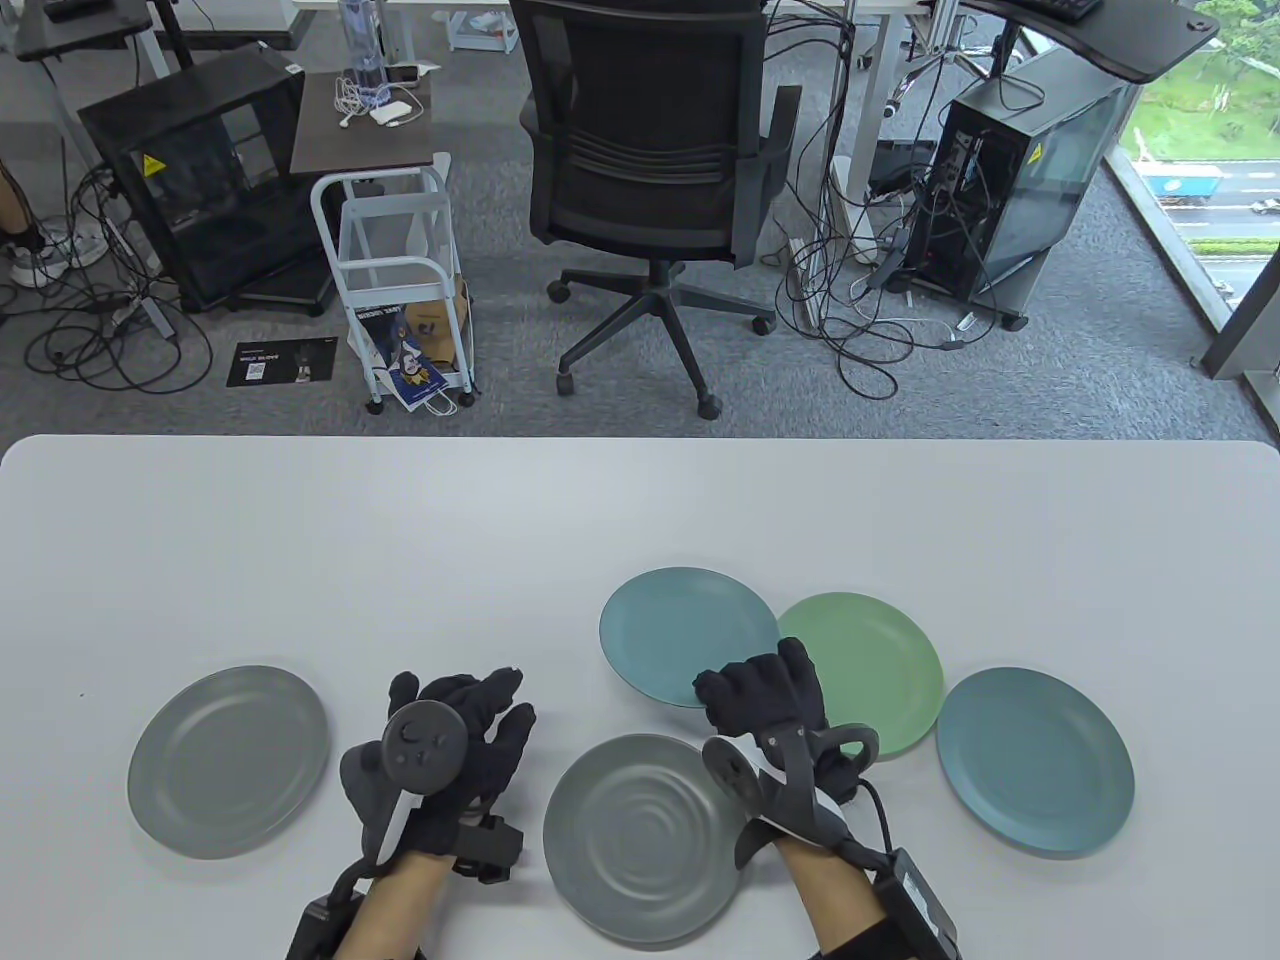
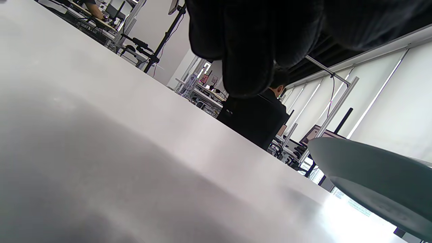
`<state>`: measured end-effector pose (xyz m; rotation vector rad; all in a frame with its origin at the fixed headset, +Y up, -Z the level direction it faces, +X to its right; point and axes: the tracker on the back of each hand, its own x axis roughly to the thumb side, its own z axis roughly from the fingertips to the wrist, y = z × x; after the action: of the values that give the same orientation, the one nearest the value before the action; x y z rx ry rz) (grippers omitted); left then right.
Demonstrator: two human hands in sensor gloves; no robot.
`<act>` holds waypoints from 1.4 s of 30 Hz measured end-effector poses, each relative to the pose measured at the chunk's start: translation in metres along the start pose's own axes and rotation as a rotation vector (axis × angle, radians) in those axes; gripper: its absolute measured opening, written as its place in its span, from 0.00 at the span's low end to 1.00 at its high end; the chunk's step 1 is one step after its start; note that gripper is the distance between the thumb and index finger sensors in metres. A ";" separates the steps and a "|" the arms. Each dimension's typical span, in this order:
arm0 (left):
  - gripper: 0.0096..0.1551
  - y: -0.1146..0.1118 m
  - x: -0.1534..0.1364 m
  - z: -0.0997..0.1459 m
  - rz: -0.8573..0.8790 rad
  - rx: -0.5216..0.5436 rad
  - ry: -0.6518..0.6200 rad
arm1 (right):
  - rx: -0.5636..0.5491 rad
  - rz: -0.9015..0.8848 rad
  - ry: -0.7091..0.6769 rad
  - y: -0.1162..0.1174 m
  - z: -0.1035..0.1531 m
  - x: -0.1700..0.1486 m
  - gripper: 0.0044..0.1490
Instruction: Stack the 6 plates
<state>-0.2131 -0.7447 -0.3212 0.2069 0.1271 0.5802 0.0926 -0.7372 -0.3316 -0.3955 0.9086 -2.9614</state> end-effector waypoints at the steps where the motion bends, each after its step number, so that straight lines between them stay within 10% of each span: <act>1: 0.33 0.001 -0.001 0.000 0.009 0.004 0.005 | -0.009 -0.002 -0.007 -0.001 0.001 0.001 0.22; 23: 0.39 0.016 0.001 0.000 0.267 -0.011 0.114 | -0.123 -0.069 -0.116 -0.020 0.004 0.024 0.22; 42: 0.37 -0.009 -0.027 -0.008 0.665 -0.293 0.358 | -0.149 -0.157 -0.256 -0.031 0.007 0.051 0.22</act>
<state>-0.2320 -0.7656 -0.3298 -0.1541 0.3227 1.2863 0.0468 -0.7195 -0.2967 -0.8664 1.1135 -2.8901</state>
